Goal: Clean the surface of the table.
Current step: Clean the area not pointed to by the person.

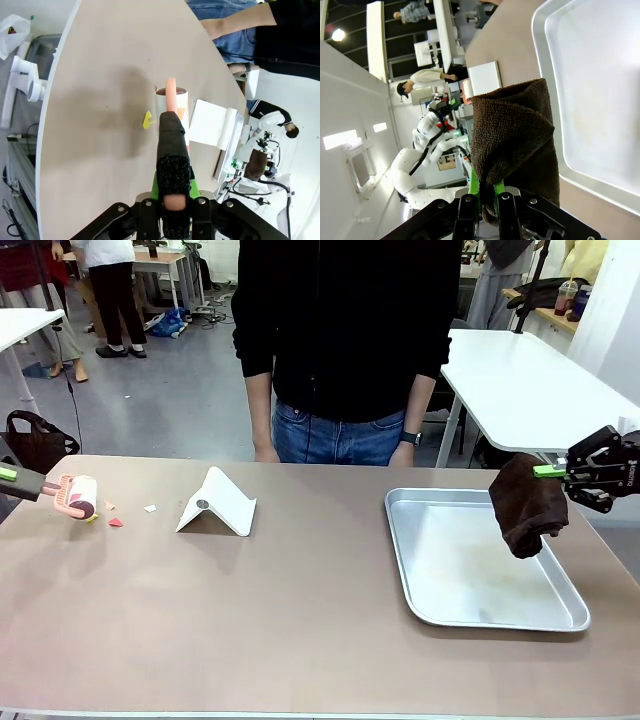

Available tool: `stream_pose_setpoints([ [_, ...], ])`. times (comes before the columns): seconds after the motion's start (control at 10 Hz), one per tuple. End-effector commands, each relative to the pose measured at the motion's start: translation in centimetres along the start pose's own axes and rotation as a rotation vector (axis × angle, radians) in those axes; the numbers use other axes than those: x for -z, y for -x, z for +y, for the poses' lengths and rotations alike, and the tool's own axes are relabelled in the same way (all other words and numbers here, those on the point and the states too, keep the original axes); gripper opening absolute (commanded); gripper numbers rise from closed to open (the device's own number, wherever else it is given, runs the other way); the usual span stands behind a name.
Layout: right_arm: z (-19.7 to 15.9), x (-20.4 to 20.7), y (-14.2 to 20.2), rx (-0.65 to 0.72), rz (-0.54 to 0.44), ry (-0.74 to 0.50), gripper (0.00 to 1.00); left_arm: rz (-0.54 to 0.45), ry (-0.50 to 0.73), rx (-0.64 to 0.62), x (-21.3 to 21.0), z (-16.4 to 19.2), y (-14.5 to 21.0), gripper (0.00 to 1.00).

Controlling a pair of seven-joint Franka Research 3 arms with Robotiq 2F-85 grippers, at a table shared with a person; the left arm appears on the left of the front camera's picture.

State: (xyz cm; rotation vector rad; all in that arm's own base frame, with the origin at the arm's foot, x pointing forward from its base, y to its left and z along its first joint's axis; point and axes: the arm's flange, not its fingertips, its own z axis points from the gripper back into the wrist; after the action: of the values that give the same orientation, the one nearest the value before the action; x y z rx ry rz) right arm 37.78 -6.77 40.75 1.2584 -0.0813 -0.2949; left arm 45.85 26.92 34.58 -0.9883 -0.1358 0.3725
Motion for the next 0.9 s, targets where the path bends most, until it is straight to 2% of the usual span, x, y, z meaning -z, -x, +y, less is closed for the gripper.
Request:
stream_pose_setpoints([
  [0.0, 0.1, -0.3, 0.1, -0.016, 0.009, -0.005, 0.12, -0.011, -0.001, 0.051, -0.6, 0.2, 1.5, 0.22],
  [0.4, 0.1, -0.3, 0.1, -0.016, 0.009, -0.005, 0.12, 0.017, -0.059, 0.047, 0.4, 1.7, 1.8, 0.22],
  [0.8, 0.1, -0.3, 0.1, -0.016, 0.009, -0.005, 0.12, -0.006, -0.121, 0.023, 1.9, 2.8, 1.2, 0.22],
])
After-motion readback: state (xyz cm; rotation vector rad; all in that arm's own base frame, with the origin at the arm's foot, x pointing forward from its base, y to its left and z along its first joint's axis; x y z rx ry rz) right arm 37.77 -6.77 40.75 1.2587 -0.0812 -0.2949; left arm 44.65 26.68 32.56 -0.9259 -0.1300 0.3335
